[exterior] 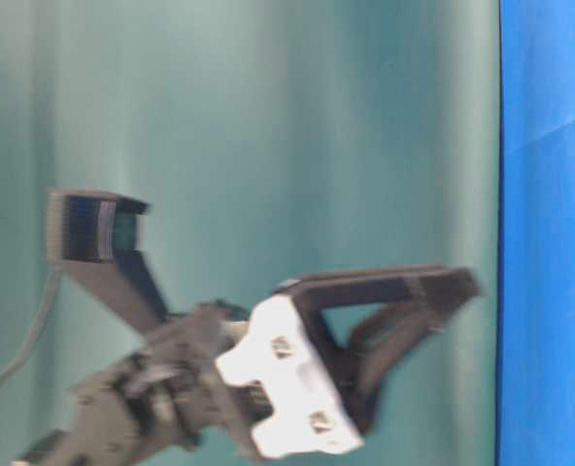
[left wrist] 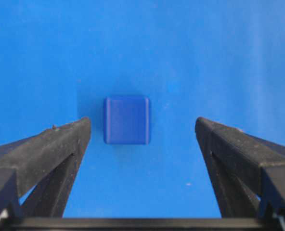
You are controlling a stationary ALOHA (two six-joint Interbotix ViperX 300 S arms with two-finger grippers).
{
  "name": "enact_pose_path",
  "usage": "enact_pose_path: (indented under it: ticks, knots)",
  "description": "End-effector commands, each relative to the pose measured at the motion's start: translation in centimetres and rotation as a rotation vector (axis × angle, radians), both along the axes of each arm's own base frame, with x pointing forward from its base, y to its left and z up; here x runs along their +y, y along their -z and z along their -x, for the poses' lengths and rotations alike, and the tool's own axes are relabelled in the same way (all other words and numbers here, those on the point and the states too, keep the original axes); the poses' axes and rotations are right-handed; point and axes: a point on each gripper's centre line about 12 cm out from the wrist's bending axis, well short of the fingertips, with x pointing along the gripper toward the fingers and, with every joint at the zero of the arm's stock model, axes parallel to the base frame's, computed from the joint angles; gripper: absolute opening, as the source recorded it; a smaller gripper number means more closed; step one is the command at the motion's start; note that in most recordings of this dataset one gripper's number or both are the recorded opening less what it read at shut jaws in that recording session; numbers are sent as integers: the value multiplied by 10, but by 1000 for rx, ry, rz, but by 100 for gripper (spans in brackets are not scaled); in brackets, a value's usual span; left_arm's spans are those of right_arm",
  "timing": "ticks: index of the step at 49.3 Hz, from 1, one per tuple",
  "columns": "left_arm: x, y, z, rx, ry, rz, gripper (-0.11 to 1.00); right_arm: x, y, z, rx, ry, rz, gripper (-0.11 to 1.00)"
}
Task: Handover the blue block to the right arm after grasping it with the left arm, then place it in the designated position.
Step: 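Lower the left gripper around the blue cube and close on it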
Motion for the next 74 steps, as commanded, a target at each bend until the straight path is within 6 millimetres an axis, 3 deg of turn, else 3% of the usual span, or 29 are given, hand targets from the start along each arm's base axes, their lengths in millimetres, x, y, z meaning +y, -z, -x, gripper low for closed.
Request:
enact_pose_path:
  ticks: [1, 18, 46, 74]
  knots:
    - [4, 8, -1, -23, -12, 1, 93, 0, -11, -3, -26, 2, -3, 98]
    - [4, 55, -3, -25, -10, 3, 93, 0, -6, -7, -6, 2, -3, 98]
    - [-1, 104, -14, 22, -1, 4, 93, 0, 0, -10, 15, 2, -3, 98]
    - [-1, 109, -15, 28, -2, 4, 93, 0, 0, -10, 17, 2, -3, 98]
